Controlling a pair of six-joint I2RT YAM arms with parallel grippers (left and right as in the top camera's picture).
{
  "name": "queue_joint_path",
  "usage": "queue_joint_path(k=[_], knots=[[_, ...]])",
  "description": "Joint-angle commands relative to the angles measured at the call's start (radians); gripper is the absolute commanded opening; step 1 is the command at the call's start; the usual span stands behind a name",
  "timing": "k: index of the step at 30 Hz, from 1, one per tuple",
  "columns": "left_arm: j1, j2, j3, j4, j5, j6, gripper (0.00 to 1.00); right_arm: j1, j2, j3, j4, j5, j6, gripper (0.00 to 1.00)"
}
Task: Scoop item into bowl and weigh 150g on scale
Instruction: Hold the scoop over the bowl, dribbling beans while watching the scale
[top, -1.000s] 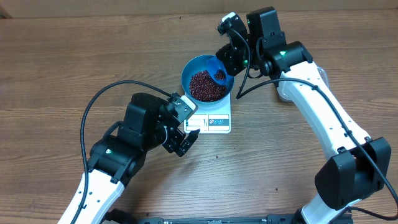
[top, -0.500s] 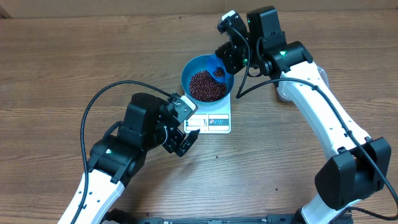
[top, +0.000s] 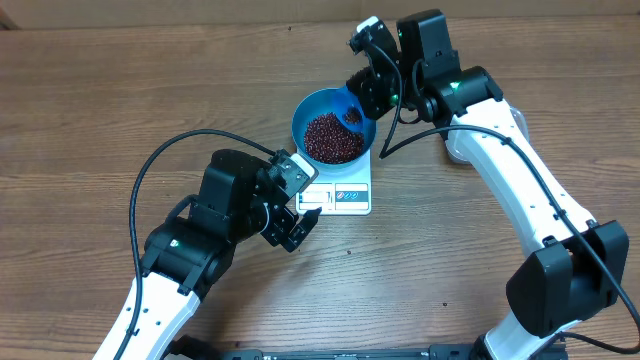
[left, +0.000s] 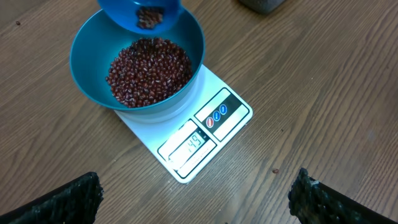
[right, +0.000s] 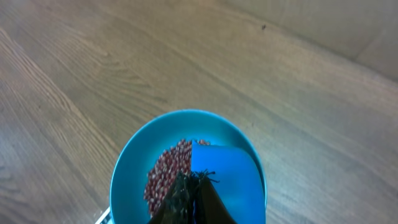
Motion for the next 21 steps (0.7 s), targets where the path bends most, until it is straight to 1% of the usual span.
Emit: queue_joint_path(k=[1, 6, 12, 17, 21], knots=[[0.004, -0.011, -0.005, 0.0, 0.015, 0.008, 0.99, 0.003, -0.006, 0.031, -0.008, 0.001, 0.0, 0.04], [0.004, -0.011, -0.005, 0.0, 0.015, 0.008, 1.0, 0.003, -0.006, 0.031, 0.033, 0.001, 0.0, 0.04], [0.004, -0.011, -0.005, 0.0, 0.015, 0.008, 0.99, 0.003, -0.006, 0.031, -0.011, -0.006, 0.0, 0.04], [0.004, -0.011, -0.005, 0.0, 0.015, 0.008, 0.99, 0.003, -0.006, 0.031, 0.034, -0.006, 0.001, 0.04], [0.004, -0.011, -0.005, 0.0, 0.015, 0.008, 1.0, 0.003, -0.006, 0.031, -0.013, -0.006, 0.001, 0.04]])
